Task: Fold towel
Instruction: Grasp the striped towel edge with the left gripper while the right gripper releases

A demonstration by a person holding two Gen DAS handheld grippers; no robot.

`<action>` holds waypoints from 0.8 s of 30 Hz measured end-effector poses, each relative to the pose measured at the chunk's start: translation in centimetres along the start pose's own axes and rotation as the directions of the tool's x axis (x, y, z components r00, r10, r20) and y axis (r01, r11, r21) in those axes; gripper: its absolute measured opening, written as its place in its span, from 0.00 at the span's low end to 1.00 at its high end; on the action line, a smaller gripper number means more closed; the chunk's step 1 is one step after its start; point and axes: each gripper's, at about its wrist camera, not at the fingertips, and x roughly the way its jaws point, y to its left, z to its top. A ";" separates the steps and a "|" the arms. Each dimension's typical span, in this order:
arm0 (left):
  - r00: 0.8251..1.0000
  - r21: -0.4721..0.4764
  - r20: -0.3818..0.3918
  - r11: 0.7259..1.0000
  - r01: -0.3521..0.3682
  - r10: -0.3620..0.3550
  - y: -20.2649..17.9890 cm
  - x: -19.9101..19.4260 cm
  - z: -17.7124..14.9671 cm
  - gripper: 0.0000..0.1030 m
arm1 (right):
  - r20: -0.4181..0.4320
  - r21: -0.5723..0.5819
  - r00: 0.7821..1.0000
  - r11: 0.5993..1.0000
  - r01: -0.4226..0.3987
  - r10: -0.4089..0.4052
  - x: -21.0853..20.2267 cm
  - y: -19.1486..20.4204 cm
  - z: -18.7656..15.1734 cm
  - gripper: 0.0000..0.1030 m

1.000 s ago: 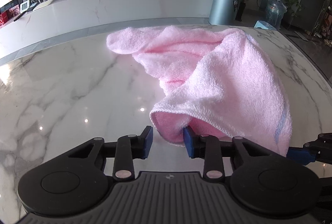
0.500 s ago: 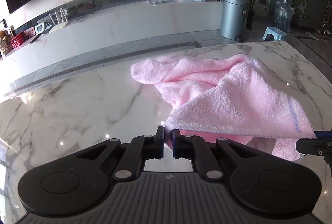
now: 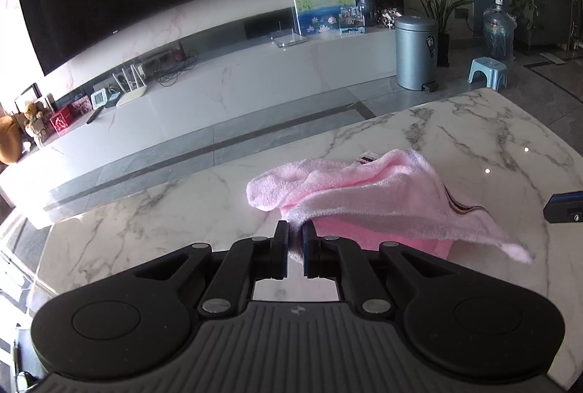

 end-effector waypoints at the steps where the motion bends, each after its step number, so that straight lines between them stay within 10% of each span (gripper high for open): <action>1: 1.000 0.011 -0.018 1.000 0.005 -0.004 -0.1 -0.1 -0.4 0.06 | 0.001 0.000 1.000 1.000 -0.010 0.010 -0.2 0.1 -0.1 0.02; 10: 0.992 0.136 -0.118 0.990 -0.023 0.039 -1.7 0.9 -4.9 0.23 | -0.053 -0.022 0.998 0.999 -0.025 0.024 0.3 0.9 -1.5 0.07; 18: 0.991 0.213 -0.080 0.970 0.119 -0.104 -5.6 0.0 -5.4 0.29 | -0.091 -0.010 0.996 1.000 -0.027 0.026 1.1 -0.3 -2.7 0.10; 24: 0.971 0.221 -0.098 0.947 0.234 -0.217 -10.0 1.2 -4.9 0.31 | -0.128 -0.034 0.990 0.997 -0.066 0.061 1.7 -0.8 -3.4 0.47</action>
